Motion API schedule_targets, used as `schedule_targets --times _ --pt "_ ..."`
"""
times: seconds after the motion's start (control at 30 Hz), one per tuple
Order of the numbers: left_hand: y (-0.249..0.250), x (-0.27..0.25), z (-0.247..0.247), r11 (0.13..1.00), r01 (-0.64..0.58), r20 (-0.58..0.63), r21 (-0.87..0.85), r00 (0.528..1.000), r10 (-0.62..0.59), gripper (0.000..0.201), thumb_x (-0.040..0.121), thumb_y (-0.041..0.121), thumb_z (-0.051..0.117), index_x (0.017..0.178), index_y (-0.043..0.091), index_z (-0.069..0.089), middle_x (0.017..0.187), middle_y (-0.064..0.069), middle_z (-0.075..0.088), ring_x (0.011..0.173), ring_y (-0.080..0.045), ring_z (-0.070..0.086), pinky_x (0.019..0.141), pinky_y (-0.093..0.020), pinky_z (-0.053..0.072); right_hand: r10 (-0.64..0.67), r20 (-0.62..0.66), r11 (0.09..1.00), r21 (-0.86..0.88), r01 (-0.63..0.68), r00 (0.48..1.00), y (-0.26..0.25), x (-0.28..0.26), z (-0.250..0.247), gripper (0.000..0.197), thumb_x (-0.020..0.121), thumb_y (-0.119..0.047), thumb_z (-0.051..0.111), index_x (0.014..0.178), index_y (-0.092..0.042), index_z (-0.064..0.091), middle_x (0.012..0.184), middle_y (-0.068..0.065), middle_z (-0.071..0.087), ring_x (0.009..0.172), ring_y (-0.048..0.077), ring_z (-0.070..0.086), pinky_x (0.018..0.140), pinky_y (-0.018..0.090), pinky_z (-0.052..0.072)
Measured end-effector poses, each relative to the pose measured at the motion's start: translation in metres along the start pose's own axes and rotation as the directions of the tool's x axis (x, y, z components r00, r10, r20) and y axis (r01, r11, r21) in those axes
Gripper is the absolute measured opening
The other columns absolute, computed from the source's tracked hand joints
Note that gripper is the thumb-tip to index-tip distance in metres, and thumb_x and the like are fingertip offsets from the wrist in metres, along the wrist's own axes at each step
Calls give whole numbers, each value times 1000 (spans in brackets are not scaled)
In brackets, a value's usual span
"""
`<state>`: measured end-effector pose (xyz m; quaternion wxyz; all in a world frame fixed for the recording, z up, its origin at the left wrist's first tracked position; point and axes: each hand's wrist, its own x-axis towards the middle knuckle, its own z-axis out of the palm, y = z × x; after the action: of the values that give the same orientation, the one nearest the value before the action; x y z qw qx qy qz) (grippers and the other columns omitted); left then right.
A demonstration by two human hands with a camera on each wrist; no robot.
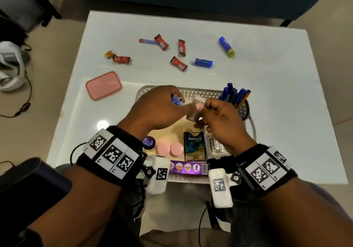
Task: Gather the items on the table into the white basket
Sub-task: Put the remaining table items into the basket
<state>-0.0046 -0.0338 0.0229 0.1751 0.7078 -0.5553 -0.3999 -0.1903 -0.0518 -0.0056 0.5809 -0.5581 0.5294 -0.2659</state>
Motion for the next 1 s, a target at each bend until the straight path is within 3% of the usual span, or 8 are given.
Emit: schedule_targets --times 0.1,0.23,0.37,0.47,0.57,0.7,0.8,1.0 --pt "-6 7 -2 995 38 -48 -92 998 -43 58 71 84 55 85 28 63 73 8 67 73 -17 67 80 -45 58 -93 -17 948 -307 83 996 24 7 3 21 96 -18 62 117 -21 59 83 1 74 69 14 71 64 35 58" --pt "-12 10 -4 962 76 11 -262 997 -76 51 70 71 45 83 25 65 53 10 58 58 -16 62 85 -54 54 -247 44 767 -601 223 968 42 13 13 37 87 -16 66 121 -23 54 89 -1 71 73 19 68 66 35 56" --pt "-26 15 -6 974 117 1 -195 993 -119 32 79 64 48 79 35 64 61 14 61 69 -16 65 86 -50 56 -235 8 741 -646 185 972 44 23 13 37 83 -15 68 118 -22 58 86 -2 70 75 20 66 65 29 52" --pt "-29 18 -7 987 116 -36 -114 992 -120 39 76 73 54 85 37 64 80 14 66 79 -14 65 86 -42 57 -166 -5 757 -641 125 986 46 25 13 44 83 -17 68 124 -25 54 83 -4 71 75 19 68 68 31 54" --pt "-27 20 -10 991 97 -78 -91 992 -104 33 85 67 63 90 34 66 94 11 68 87 -14 66 85 -39 55 -144 -10 775 -623 107 990 49 26 13 47 84 -17 67 126 -28 49 71 -5 67 69 16 65 65 32 53" --pt "-25 21 -9 990 104 -99 -100 989 -114 32 86 64 64 92 32 66 91 11 69 84 -13 66 78 -34 54 -121 14 773 -626 103 993 51 28 11 42 88 -19 66 127 -30 57 73 -10 63 68 11 61 63 24 44" --pt "-23 20 -7 989 107 -97 -103 988 -117 32 86 63 66 93 32 66 88 12 68 81 -11 66 75 -32 54 -102 20 769 -632 91 995 53 29 11 36 88 -21 68 124 -28 63 72 -14 57 65 5 56 65 24 47" --pt "-17 19 -4 988 115 -86 -99 989 -124 36 77 64 74 96 35 65 91 14 68 71 -7 68 66 -29 57 -63 51 788 -610 81 997 54 27 10 33 88 -23 71 118 -32 62 93 -8 71 75 8 65 72 28 55"
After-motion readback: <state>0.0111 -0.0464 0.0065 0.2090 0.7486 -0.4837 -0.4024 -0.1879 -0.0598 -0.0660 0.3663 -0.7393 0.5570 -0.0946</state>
